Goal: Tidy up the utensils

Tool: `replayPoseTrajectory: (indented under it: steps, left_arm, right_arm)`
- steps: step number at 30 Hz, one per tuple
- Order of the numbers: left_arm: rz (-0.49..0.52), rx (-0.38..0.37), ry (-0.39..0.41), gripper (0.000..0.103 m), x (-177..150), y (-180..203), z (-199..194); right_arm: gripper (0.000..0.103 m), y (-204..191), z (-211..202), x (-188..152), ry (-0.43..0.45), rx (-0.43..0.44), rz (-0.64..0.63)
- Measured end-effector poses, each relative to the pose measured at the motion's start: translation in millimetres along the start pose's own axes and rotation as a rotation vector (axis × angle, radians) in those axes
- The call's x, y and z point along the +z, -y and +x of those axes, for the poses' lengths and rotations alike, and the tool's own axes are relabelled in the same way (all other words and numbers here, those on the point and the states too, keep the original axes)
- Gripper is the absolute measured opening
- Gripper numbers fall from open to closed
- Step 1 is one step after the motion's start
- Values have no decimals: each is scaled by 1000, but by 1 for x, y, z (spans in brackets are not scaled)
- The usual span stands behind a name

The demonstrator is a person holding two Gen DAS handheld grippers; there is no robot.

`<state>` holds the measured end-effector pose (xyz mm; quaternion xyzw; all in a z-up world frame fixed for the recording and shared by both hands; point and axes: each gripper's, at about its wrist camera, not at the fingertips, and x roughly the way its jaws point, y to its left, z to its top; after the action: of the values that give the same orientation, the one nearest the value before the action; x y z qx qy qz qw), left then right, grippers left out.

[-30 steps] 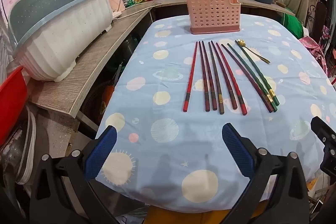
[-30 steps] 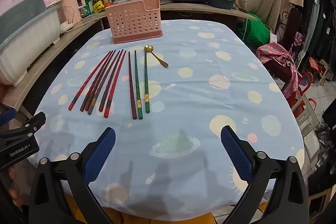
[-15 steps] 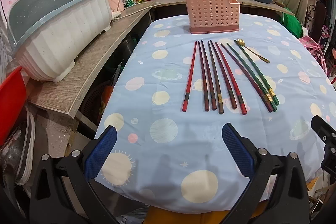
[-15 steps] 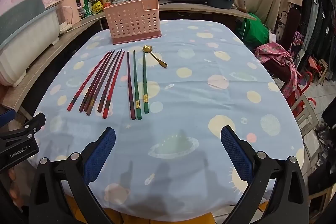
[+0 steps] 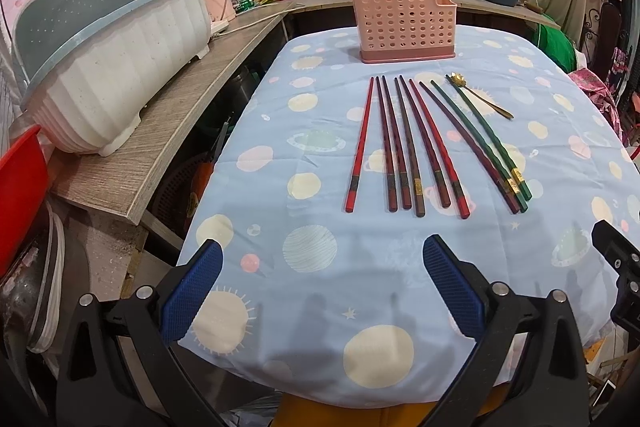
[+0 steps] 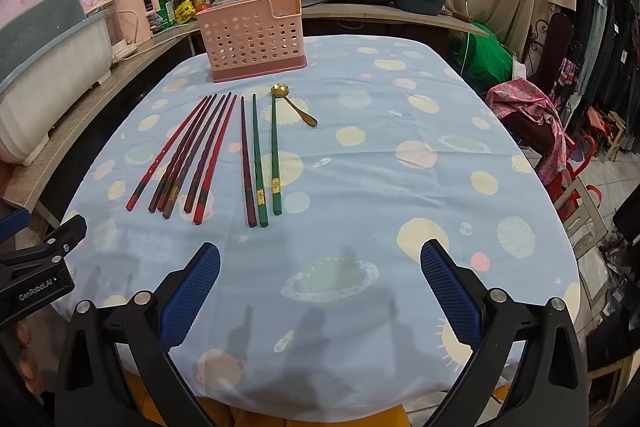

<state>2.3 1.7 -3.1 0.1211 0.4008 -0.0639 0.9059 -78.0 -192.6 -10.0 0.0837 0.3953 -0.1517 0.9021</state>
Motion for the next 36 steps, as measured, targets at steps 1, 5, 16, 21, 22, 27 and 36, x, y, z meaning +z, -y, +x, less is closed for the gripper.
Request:
replayPoseTrajectory:
  steps: [1, 5, 16, 21, 22, 27, 36]
  left_arm:
    - [1, 0, -1, 96, 0, 0, 1]
    - [5, -1, -3, 96, -1, 1, 3]
    - [5, -1, 1, 96, -2, 2, 3]
    - [6, -1, -1, 96, -1, 4, 2]
    - [6, -3, 0, 96, -1, 4, 2]
    - [5, -2, 1, 96, -1, 5, 3]
    - [1, -1, -1, 96, -1, 4, 2]
  right_arm:
    - [96, 0, 0, 0, 0, 0, 0]
    - [96, 0, 0, 0, -3, 2, -1]
    - [96, 0, 1, -1, -5, 3, -2]
    - [96, 0, 1, 0, -5, 2, -2]
    - [96, 0, 1, -1, -5, 2, -2]
    - [96, 0, 2, -1, -4, 2, -2]
    - [96, -2, 3, -1, -5, 2, -7]
